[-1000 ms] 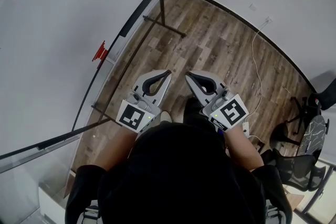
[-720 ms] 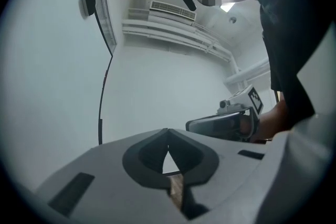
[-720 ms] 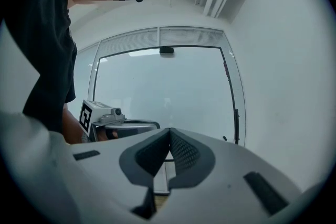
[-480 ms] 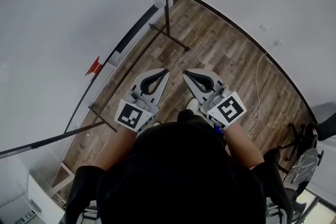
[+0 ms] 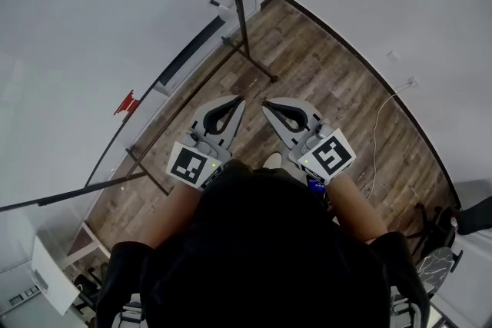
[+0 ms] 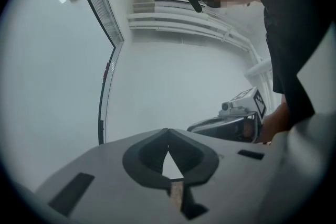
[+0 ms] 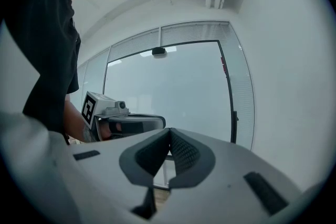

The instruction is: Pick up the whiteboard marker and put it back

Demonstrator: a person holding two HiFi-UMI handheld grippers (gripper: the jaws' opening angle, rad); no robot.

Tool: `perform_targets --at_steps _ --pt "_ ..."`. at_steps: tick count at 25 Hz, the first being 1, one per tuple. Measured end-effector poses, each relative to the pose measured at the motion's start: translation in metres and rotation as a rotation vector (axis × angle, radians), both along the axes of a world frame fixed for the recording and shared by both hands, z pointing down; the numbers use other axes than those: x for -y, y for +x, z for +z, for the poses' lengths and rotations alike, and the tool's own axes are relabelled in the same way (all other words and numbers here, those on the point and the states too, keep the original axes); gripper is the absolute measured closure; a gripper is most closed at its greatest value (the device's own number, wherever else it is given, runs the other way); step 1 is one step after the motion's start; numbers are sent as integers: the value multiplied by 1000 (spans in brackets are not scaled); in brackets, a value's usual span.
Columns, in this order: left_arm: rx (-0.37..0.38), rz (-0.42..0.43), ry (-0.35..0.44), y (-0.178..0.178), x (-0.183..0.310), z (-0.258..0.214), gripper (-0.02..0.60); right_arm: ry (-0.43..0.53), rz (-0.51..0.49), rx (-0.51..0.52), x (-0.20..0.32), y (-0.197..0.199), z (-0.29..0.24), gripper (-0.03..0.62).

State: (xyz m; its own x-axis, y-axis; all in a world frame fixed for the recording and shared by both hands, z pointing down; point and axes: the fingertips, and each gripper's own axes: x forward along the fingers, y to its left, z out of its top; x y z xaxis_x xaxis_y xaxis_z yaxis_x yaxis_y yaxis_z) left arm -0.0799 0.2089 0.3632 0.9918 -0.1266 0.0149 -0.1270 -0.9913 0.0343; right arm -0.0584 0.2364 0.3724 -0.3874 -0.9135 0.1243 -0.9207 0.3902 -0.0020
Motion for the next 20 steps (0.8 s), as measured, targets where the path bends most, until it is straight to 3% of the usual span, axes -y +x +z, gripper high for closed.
perform_targets --at_steps 10,20 --pt "24 -82 -2 35 49 11 577 -35 -72 14 53 40 17 602" --pt "2 -132 -31 80 162 24 577 -75 -132 -32 165 82 25 602"
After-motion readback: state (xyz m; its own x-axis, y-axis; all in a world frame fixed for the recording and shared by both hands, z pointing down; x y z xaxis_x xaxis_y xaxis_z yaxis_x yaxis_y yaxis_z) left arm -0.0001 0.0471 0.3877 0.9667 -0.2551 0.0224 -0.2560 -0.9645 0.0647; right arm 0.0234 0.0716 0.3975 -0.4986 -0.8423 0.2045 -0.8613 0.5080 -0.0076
